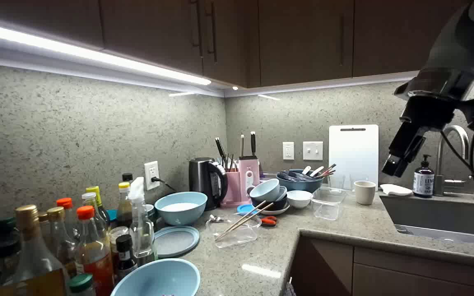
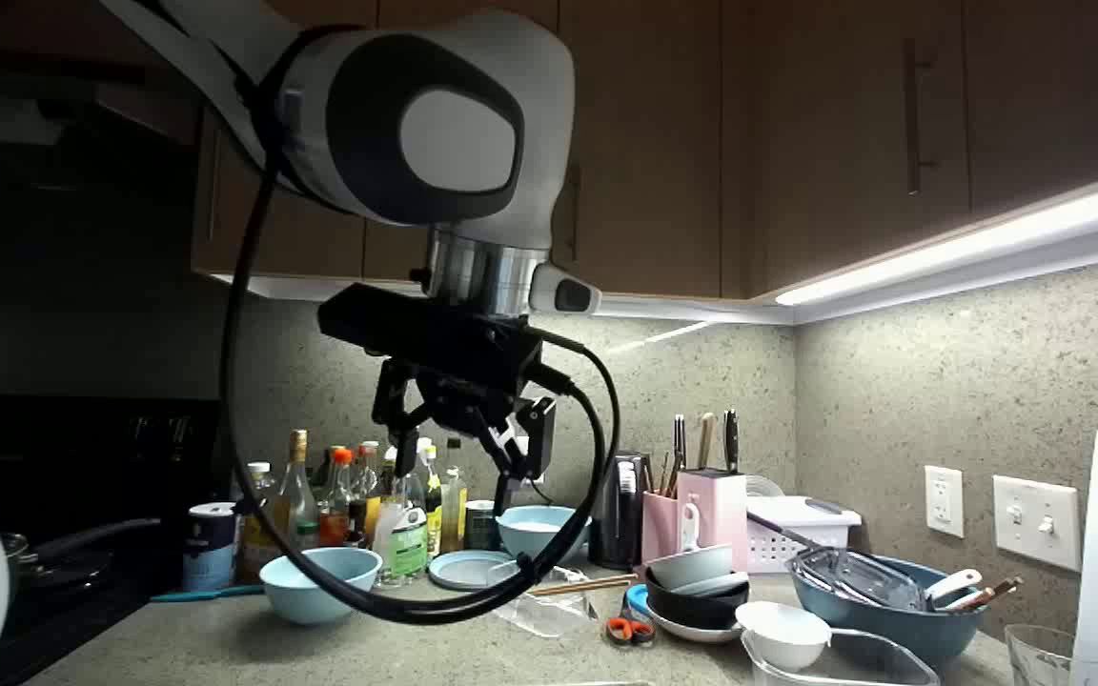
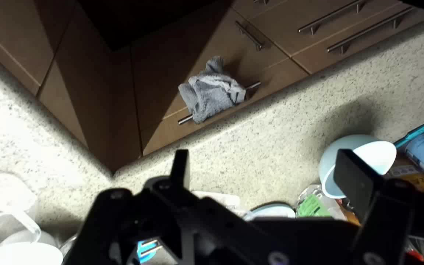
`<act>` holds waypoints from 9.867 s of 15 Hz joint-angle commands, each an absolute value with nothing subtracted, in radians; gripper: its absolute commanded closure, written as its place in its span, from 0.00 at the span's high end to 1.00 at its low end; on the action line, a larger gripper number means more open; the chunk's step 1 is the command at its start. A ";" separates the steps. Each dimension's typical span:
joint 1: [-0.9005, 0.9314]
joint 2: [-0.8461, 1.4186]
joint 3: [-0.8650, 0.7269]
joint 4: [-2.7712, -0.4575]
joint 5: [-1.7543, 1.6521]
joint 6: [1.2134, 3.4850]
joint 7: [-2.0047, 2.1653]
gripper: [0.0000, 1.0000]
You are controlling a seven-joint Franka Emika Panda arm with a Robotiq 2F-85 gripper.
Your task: Pick up the bowl and place it on the left side of the counter
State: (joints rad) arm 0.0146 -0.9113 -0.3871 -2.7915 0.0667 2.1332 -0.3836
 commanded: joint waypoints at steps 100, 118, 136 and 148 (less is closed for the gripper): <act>-0.453 0.778 -0.229 -1.426 0.265 2.391 0.078 0.07; -0.170 0.273 -0.311 -2.062 -0.176 2.534 0.106 0.07; 0.035 0.264 -0.124 -2.179 -0.407 2.559 0.128 0.07; 0.108 0.520 0.063 -1.899 -0.376 2.584 -0.270 0.07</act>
